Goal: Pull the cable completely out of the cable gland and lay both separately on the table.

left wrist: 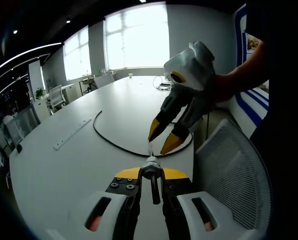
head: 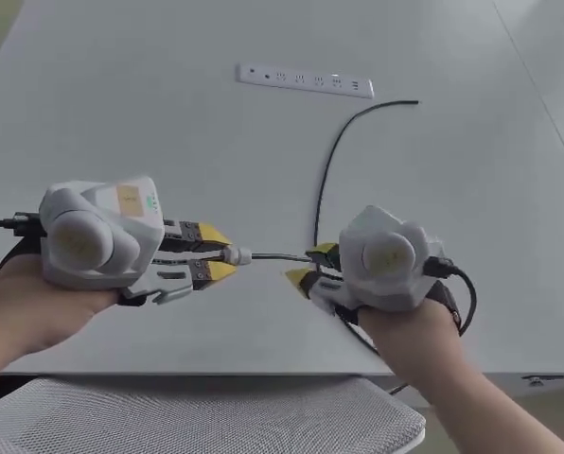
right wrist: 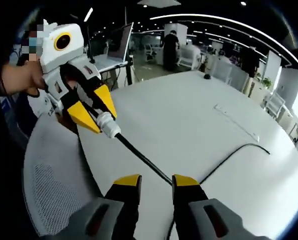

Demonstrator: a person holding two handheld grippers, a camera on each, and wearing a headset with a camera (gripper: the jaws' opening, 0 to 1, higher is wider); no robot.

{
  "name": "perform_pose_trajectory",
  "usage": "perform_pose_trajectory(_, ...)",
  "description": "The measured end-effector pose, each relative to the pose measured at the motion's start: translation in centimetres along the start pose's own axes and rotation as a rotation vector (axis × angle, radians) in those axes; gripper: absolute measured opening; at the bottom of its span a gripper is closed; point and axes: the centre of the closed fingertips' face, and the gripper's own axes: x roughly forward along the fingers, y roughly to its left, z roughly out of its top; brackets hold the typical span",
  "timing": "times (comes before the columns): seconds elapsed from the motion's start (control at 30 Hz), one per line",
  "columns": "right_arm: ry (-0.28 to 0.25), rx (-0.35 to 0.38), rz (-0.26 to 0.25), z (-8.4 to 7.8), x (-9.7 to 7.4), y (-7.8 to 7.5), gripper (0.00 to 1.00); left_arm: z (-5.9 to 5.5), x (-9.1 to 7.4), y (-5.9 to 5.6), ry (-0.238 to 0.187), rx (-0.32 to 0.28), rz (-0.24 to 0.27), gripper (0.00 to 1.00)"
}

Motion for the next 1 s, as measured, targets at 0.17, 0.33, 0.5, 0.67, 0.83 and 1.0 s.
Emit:
perform_pose_trajectory(0.17, -0.043, -0.184, 0.049, 2.6, -0.1, 1.6, 0.2, -0.2, 0.0, 0.0, 0.002, -0.004, -0.003, 0.15)
perform_pose_trajectory(0.33, -0.044, -0.243, 0.074, 3.4, 0.8, 2.3, 0.19, 0.0, 0.0, 0.2, -0.003, -0.007, -0.002, 0.15)
perform_pose_trajectory(0.5, -0.042, -0.261, 0.092, 3.6, 1.2, 2.4, 0.13, 0.3, 0.0, 0.3, -0.011, -0.005, -0.002, 0.15)
perform_pose_trajectory(0.67, -0.05, -0.266, 0.107, 3.7, 1.2, 2.3, 0.03, 0.3, 0.0, 0.4, -0.013, -0.009, -0.005, 0.15)
perform_pose_trajectory(0.83, -0.051, -0.266, 0.109, 3.7, 1.3, 2.3, 0.02, 0.4, 0.0, 0.6, -0.021, -0.016, -0.005, 0.15)
perform_pose_trajectory(1.0, -0.044, -0.233, 0.105, 3.5, 1.5, 2.0, 0.0, 0.5, -0.1, 0.8, -0.026, -0.017, -0.004, 0.15)
